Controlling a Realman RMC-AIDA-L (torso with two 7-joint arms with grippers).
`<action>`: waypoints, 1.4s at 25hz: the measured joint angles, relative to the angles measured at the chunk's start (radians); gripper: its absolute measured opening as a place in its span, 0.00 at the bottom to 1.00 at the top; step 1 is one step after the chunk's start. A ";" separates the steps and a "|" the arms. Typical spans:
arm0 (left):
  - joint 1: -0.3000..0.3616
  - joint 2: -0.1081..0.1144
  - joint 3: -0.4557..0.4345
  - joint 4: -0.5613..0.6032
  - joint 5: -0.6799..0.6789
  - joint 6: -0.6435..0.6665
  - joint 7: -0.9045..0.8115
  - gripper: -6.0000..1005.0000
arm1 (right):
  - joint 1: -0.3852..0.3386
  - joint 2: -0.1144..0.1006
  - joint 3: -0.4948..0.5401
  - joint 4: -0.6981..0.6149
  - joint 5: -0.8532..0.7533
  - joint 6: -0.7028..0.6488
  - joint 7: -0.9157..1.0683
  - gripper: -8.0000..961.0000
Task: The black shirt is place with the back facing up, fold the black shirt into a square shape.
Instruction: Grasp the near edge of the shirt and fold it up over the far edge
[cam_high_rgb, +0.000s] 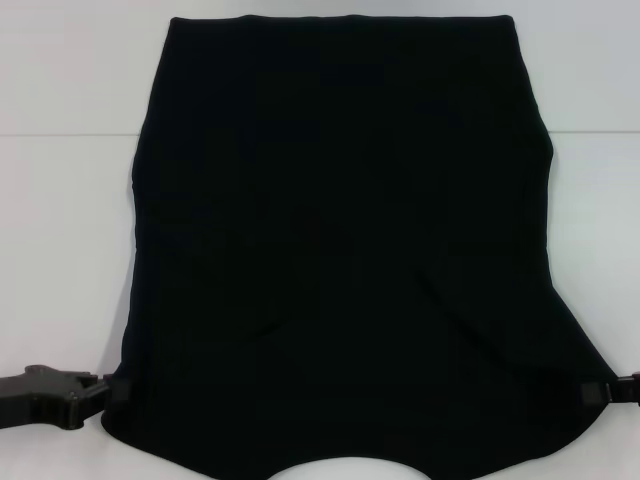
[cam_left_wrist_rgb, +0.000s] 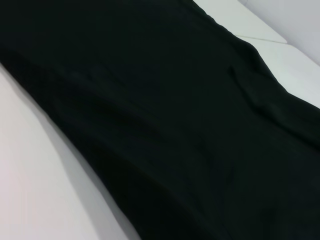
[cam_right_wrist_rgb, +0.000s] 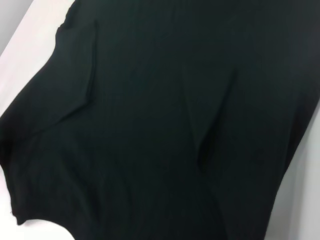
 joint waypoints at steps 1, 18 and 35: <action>0.000 0.000 0.000 -0.003 -0.001 0.000 0.000 0.05 | -0.003 0.000 0.005 0.001 -0.002 0.000 -0.010 0.15; 0.028 0.010 -0.054 0.021 0.015 0.207 -0.105 0.06 | -0.145 -0.055 0.158 -0.001 -0.009 -0.134 -0.206 0.04; 0.050 -0.003 -0.062 0.027 0.046 0.367 -0.095 0.07 | -0.193 -0.072 0.348 -0.011 -0.177 -0.269 -0.361 0.04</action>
